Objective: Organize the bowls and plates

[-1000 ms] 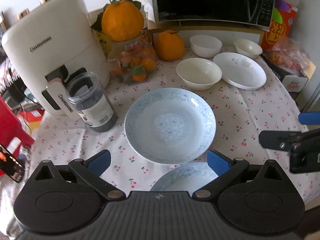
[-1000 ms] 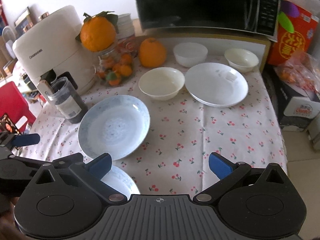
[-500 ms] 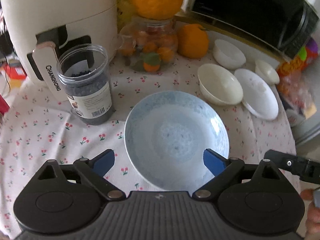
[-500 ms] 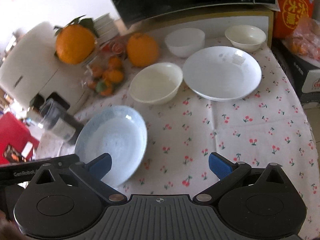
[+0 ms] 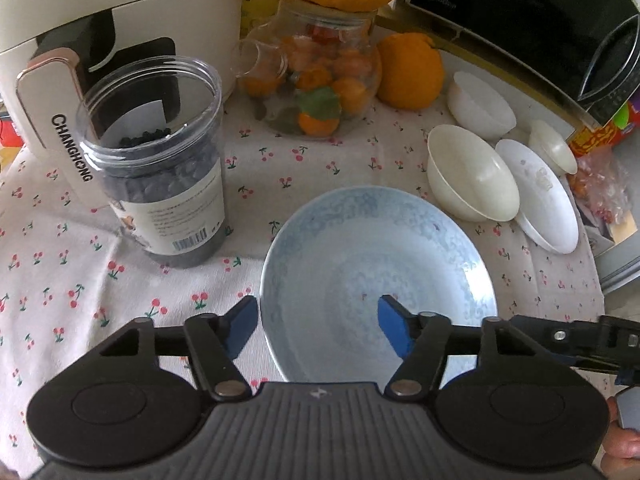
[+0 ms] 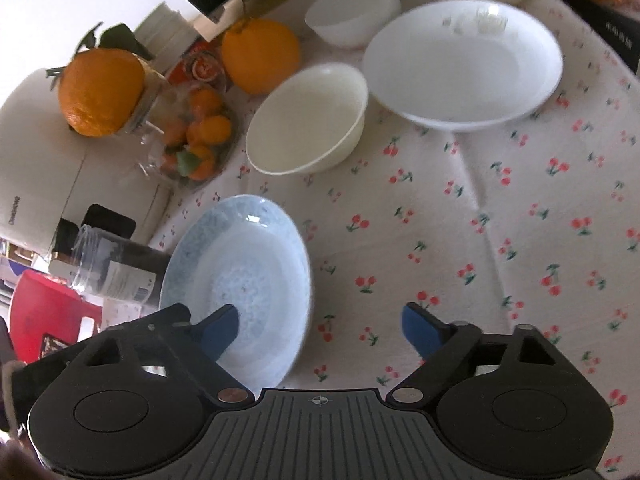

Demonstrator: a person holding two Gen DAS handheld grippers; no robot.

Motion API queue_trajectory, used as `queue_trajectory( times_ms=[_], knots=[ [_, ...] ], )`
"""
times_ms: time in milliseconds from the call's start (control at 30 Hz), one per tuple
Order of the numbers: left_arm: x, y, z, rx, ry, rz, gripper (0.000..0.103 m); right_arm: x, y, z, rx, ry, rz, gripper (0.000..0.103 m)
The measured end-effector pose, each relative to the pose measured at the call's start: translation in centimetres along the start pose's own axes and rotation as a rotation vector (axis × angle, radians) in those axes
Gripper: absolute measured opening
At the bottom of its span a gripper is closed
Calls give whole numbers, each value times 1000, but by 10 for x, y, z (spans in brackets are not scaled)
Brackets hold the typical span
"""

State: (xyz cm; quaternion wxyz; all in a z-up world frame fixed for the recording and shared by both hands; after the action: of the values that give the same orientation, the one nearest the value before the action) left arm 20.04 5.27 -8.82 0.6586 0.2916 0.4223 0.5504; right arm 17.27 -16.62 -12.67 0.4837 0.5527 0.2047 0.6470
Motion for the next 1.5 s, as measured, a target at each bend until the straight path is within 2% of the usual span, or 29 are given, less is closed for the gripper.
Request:
queue_trajectory(
  times_ms=[33, 133, 200, 267, 400, 500, 667, 833, 1133, 1500],
  knots=[
    [0, -1, 0, 0, -4, 3, 57, 0, -3, 0, 4, -2, -2, 77],
    [1, -5, 0, 4, -11, 15, 48, -1, -10, 1, 10, -18, -6, 56],
    [4, -8, 0, 4, -11, 27, 38, -5, -16, 2, 20, -38, -8, 40],
    [7, -8, -1, 5, -7, 32, 33, -10, -21, 2, 30, -61, 2, 32],
    [14, -7, -2, -4, 2, 46, 16, -15, -26, 5, 23, -95, 54, 17],
    [16, -6, -1, -19, 2, 45, 10, -13, -29, 5, 25, -96, 95, 6],
    [13, 6, -1, -47, 8, 6, 7, -11, -23, 5, 6, -91, 67, 7],
    [-2, 17, -3, -63, -26, -24, 7, -21, -9, 7, -9, -101, 58, 7],
    [-38, 9, -20, -5, -90, -75, 7, -51, 23, 6, -45, -113, 9, 7],
    [-78, -12, -35, 52, -191, -84, 8, -86, 39, 7, -72, -153, -84, 7]
  ],
)
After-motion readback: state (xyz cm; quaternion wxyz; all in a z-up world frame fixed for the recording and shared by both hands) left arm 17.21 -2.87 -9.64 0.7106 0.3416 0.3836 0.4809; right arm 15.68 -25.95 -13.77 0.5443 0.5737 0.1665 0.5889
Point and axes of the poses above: each gripper's, at about its wrist camera, not at the fingertips, and y roughly against the way its jaws point, x to its left, z to its top, the point moved 5 cm from there along -y, roughly the way its jaws point, and after that the axes turned 1 degree about x, right-handed, at the moved point
